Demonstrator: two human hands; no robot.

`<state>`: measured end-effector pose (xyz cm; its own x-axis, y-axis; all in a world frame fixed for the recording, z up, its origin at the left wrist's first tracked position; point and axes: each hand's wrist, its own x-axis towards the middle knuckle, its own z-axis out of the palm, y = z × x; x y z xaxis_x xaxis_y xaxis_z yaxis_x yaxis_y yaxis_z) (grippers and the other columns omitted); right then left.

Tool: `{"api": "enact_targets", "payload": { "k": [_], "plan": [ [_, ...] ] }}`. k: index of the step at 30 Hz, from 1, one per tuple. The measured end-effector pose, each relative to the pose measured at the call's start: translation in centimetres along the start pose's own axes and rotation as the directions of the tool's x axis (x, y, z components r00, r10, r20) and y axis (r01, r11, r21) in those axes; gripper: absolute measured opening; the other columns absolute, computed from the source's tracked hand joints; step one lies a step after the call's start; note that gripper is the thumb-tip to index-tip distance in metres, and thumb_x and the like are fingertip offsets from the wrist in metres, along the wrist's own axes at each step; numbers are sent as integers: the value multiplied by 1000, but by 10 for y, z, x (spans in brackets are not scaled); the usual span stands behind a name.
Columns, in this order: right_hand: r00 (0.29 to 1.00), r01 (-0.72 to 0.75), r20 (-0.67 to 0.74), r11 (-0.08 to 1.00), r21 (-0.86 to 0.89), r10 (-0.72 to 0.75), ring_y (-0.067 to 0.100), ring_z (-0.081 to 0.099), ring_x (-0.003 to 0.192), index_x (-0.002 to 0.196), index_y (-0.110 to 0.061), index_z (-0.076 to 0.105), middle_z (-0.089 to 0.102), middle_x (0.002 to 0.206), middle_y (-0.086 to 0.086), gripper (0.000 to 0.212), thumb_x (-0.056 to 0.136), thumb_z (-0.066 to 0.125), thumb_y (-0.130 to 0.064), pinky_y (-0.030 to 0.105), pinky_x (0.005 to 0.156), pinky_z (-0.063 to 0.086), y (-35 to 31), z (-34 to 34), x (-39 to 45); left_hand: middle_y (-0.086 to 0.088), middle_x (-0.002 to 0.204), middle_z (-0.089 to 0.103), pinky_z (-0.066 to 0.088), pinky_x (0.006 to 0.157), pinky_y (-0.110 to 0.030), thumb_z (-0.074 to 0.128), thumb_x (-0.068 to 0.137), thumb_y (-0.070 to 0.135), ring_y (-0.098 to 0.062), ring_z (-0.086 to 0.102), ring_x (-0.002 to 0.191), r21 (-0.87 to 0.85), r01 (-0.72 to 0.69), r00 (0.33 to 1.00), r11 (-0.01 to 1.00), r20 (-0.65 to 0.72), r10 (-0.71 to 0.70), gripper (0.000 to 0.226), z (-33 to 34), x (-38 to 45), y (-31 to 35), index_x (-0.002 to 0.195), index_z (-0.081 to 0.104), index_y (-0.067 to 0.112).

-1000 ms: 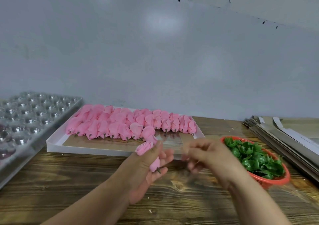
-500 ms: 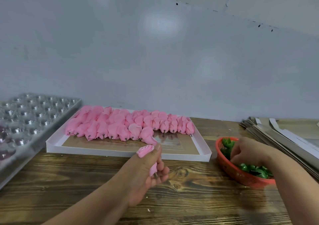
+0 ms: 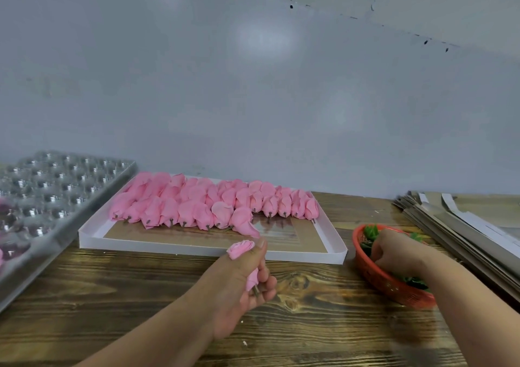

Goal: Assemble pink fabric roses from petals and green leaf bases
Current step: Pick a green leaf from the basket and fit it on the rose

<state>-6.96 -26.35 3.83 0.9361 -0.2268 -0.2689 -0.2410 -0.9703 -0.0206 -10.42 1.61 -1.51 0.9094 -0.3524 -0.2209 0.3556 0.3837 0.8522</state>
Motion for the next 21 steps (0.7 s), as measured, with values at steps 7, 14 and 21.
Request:
{"api": "enact_targets", "payload": {
  "k": [7, 14, 21],
  "plan": [
    [985, 13, -155, 875, 484, 71, 22, 56, 77, 65, -21, 71, 65, 81, 4, 13, 77, 73, -17, 29, 60, 38, 27, -4, 0, -3, 59, 54, 55, 67, -33, 63, 86, 34, -14, 58, 56, 15, 27, 1000, 1000, -11, -27, 31, -1, 0, -1, 67, 54, 11],
    [975, 79, -181, 566, 821, 126, 29, 65, 80, 67, -5, 55, 68, 81, 16, 18, 82, 63, 1, 35, 61, 50, 43, -6, 5, -3, 58, 53, 55, 68, -33, 63, 87, 33, -15, 58, 54, 3, 31, 999, 1000, -25, -31, 34, 2, -1, -2, 62, 54, 12],
    [937, -30, -281, 849, 528, 207, 21, 54, 51, 72, -1, 61, 61, 58, 10, 12, 72, 72, 1, 25, 44, 38, 42, -9, 3, -4, 58, 54, 55, 67, -34, 64, 86, 33, -15, 58, 55, 2, 35, 999, 999, -39, -35, 34, 1, 1, -4, 62, 55, 11]
  ]
}}
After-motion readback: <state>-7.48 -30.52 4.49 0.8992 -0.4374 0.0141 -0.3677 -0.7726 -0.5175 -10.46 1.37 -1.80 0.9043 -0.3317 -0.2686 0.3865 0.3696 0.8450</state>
